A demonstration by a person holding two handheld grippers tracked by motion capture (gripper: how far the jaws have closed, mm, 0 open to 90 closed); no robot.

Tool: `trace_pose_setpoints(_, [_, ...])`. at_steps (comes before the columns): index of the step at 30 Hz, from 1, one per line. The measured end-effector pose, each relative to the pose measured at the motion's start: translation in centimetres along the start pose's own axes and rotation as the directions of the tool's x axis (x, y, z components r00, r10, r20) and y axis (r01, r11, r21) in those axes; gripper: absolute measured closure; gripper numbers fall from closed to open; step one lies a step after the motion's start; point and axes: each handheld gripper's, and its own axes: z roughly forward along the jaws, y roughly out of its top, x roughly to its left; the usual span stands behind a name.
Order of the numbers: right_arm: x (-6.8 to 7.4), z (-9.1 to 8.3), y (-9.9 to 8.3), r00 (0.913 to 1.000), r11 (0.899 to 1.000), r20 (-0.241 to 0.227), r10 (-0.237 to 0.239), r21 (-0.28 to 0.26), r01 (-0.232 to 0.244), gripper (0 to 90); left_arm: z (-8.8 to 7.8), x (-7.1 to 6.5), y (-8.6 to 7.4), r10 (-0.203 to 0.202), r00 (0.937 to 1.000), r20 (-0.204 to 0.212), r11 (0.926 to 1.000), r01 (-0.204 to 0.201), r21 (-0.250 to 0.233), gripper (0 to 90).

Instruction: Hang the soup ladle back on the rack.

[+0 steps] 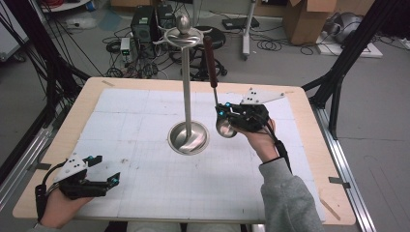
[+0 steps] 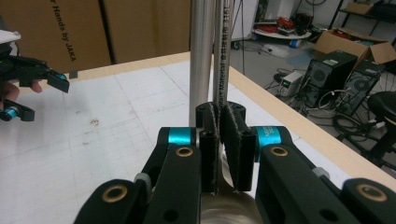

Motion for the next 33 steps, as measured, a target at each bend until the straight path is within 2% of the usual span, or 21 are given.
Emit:
trace_pose_setpoints(12, [0.0, 0.4, 0.0, 1.0, 1.0, -0.003, 0.005, 0.006, -0.005, 84.6, 0.0, -0.1, -0.1, -0.007, 1.0, -0.003, 1.0, 0.007, 0.003, 7.6])
trace_pose_setpoints(18, [-0.3, 0.5, 0.0, 1.0, 1.0, 0.001, 0.005, -0.008, -0.005, 84.6, 0.0, -0.1, -0.2, -0.005, 1.0, -0.004, 1.0, 0.005, 0.007, 7.6])
trace_pose_setpoints(33, [-0.3, 1.3, -0.2, 0.9997, 1.0, -0.019, 0.013, -0.013, -0.013, 84.6, -0.1, -0.1, -0.3, -0.004, 1.0, -0.004, 0.9999, 0.004, 0.013, 7.6])
